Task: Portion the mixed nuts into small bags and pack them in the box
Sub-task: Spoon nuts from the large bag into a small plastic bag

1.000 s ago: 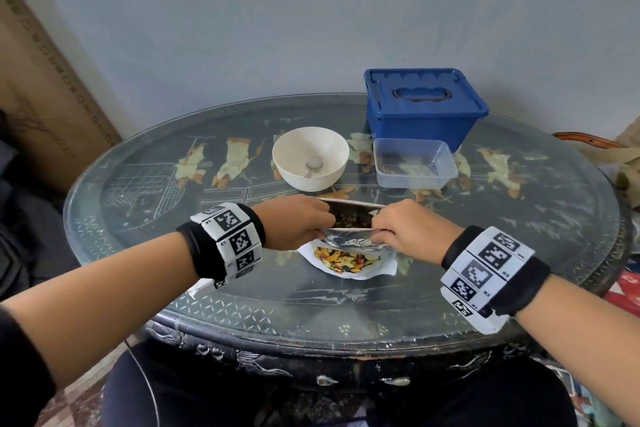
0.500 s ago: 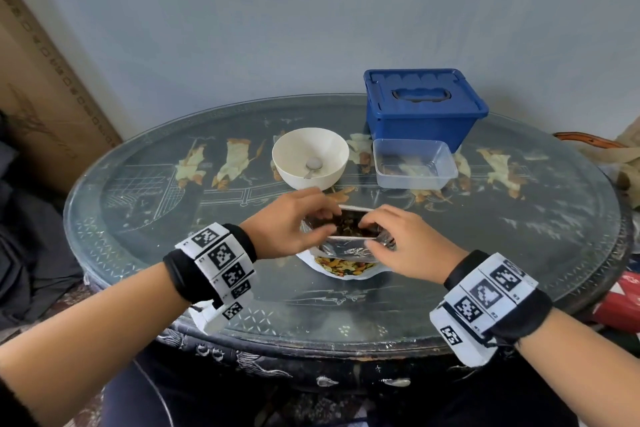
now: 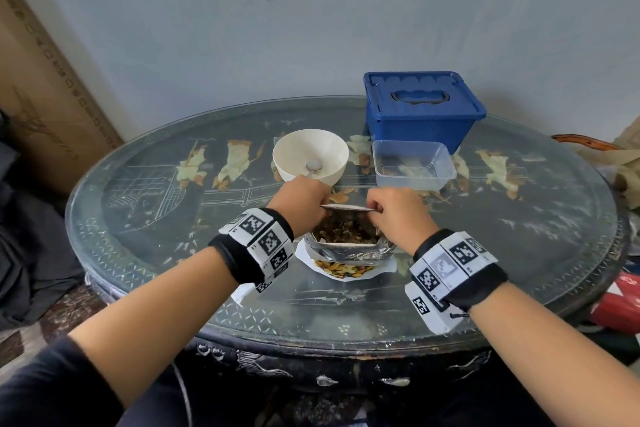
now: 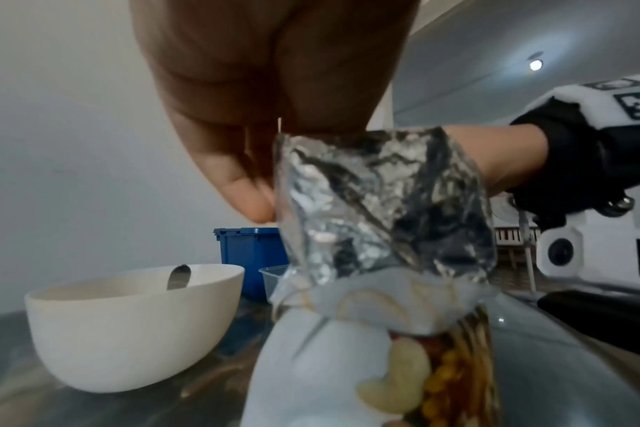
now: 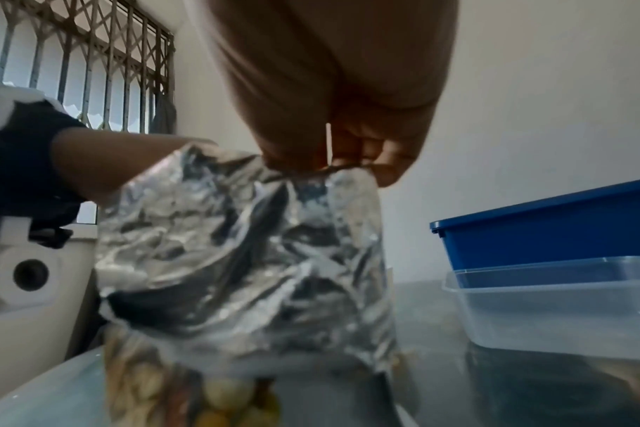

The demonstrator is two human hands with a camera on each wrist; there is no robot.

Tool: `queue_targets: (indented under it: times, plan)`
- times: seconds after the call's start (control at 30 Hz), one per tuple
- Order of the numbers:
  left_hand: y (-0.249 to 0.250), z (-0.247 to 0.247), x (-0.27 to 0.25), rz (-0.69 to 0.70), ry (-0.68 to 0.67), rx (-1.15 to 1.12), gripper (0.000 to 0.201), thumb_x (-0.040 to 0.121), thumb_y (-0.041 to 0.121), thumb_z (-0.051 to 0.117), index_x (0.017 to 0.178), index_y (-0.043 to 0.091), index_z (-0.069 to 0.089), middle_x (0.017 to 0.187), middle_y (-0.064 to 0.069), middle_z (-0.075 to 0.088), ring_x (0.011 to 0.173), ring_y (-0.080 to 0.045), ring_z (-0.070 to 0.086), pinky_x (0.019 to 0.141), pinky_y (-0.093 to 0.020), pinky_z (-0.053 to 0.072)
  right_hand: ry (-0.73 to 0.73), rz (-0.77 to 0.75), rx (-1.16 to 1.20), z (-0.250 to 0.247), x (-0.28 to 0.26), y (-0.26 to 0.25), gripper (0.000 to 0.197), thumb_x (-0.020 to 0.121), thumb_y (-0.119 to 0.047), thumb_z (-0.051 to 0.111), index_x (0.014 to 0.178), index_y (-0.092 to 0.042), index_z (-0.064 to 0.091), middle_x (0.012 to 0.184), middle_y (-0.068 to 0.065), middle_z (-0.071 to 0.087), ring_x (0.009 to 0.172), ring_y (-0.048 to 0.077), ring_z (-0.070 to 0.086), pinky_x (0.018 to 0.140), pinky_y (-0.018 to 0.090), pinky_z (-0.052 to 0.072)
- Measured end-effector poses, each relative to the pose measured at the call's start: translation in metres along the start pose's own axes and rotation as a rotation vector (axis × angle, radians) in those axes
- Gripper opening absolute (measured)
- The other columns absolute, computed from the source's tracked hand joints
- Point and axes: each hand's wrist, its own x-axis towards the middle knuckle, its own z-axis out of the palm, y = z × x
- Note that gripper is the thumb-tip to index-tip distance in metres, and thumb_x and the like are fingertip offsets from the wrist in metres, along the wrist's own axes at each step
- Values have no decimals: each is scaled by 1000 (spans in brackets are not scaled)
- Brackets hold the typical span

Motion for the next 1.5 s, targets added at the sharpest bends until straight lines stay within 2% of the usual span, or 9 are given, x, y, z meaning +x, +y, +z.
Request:
queue_targets:
  times: [0.17, 0.43, 0.7, 0.83, 0.97, 1.1, 1.27, 1.37, 1.5]
  plan:
    - [-2, 1, -11, 136, -58, 25, 24, 94, 19, 49, 94, 4, 68, 87, -15, 65, 77, -25, 52, 66, -25, 35, -79, -63, -41, -4, -1, 2, 21, 93, -15, 51, 90, -4, 68, 86, 12, 69, 83, 26, 60, 68, 28, 38]
    - [-3, -7, -9, 149, -262, 20, 32, 98, 20, 41, 91, -3, 63, 89, -17, 64, 72, -21, 47, 66, -25, 33, -280, -113, -123, -10, -2, -3, 28, 98, -9, 34, 96, 1, 60, 95, 19, 66, 90, 33, 59, 64, 27, 32]
    - [-1, -1, -10, -23, -191, 19, 36, 98, 33, 39, 105, 1, 56, 102, -13, 62, 87, -25, 55, 69, -27, 37, -279, -79, -91, -6, -1, 6, 24, 98, -15, 37, 100, -4, 58, 99, 14, 65, 94, 29, 58, 73, 33, 40]
    - [0, 0, -18, -133, -193, 90, 48, 88, 55, 47, 90, 7, 50, 75, -2, 57, 66, -19, 53, 62, -29, 43, -252, -136, -81, -8, 1, 3, 27, 92, -27, 54, 118, -18, 53, 115, -1, 57, 105, 20, 54, 83, 31, 44]
    - [2, -1, -15, -116, -321, -11, 40, 83, 39, 62, 97, 8, 42, 90, -7, 62, 58, -14, 54, 58, -28, 47, -227, -228, -154, -3, 9, -12, 29, 89, -40, 56, 111, -20, 57, 108, -1, 58, 98, 19, 55, 78, 33, 46]
    - [-4, -3, -16, -97, -272, -4, 30, 85, 18, 58, 109, 4, 46, 109, -12, 57, 89, -25, 53, 68, -29, 40, -186, -227, -150, 0, 16, -13, 25, 95, -30, 47, 98, -11, 63, 97, 7, 65, 91, 26, 58, 75, 36, 45]
    - [-16, -9, -16, -50, -129, -91, 10, 85, 15, 58, 91, 10, 65, 91, -6, 64, 84, -20, 53, 69, -25, 39, -160, -130, -21, -5, 10, 1, 24, 96, -16, 46, 89, -5, 66, 86, 12, 68, 78, 22, 57, 64, 25, 30]
    - [-17, -10, -18, 22, -81, -66, 14, 87, 16, 57, 89, 10, 70, 77, -3, 61, 74, -16, 49, 66, -20, 34, -181, -95, 29, -8, 5, 6, 25, 96, -18, 47, 92, -4, 68, 86, 13, 68, 78, 22, 57, 65, 24, 33]
    - [-21, -13, -12, 74, -102, -54, 18, 90, 19, 56, 94, 13, 73, 84, -6, 70, 71, -16, 51, 68, -21, 37, -203, -32, 71, -10, 3, 5, 26, 96, -19, 48, 92, -3, 68, 87, 13, 68, 80, 24, 58, 65, 25, 35]
